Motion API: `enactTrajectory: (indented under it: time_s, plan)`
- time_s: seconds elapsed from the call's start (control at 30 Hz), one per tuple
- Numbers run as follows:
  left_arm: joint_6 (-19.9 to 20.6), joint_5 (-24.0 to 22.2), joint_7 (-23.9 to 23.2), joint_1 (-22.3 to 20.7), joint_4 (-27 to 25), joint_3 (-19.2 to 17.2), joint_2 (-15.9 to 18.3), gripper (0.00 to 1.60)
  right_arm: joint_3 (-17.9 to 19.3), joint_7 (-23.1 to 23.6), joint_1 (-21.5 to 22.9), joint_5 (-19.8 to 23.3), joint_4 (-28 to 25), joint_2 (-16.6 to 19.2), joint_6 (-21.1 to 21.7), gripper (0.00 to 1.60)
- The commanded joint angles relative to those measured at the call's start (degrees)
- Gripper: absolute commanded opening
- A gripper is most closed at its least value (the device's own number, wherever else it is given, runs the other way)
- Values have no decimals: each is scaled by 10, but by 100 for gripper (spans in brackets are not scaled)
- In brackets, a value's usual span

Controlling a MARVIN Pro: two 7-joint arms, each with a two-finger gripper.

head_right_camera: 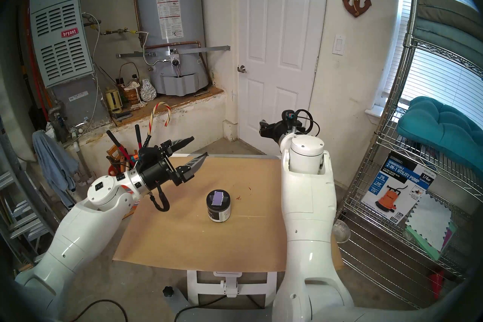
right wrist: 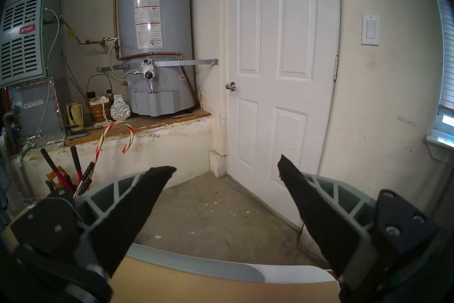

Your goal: Open paint jar

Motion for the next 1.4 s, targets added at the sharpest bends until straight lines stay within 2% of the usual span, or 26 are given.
enactTrajectory:
  time_s: [0.0,0.03,0.2,0.37,0.53,0.57,0.6,0.7,0.77,0.8,0.83,0.87,0.97,1.13,1.37]
  plan:
    - [6,-31,10,65,-65,-18,41,160,-3,0,10,0,-11,0,-3,160]
    - [11,-33,7,64,-63,-14,48,160,-3,0,10,0,-11,0,-3,160]
    - [21,-56,17,118,-119,-37,86,160,-3,0,10,0,-11,0,-3,160]
    - [40,-77,23,147,-146,-42,108,160,-3,0,10,0,-12,0,-3,160]
    - [55,-105,52,192,-170,-59,123,160,-3,0,10,0,-13,0,-3,160]
    - [60,-116,53,187,-166,-52,126,160,-3,0,10,0,-13,0,-3,160]
    - [66,-119,60,204,-175,-58,130,160,-3,0,10,0,-13,0,-2,160]
    - [79,-116,79,222,-189,-53,139,160,-3,0,10,-1,-14,0,-2,160]
    - [88,-103,103,236,-203,-57,145,160,-3,0,10,-1,-14,0,-2,160]
    - [91,-95,115,254,-214,-70,142,160,-3,0,9,-1,-14,0,-2,160]
    - [96,-90,120,240,-209,-55,152,160,-3,0,9,-1,-15,0,-2,160]
    - [102,-86,127,253,-217,-66,149,160,-3,0,9,-1,-15,0,-2,160]
    - [122,-74,135,248,-222,-57,160,160,-4,0,9,-1,-15,0,-1,160]
    - [128,-33,143,236,-221,-45,168,160,-4,0,9,-1,-15,0,-1,160]
    - [119,-21,127,207,-202,-26,152,160,-4,0,9,-1,-15,0,-1,160]
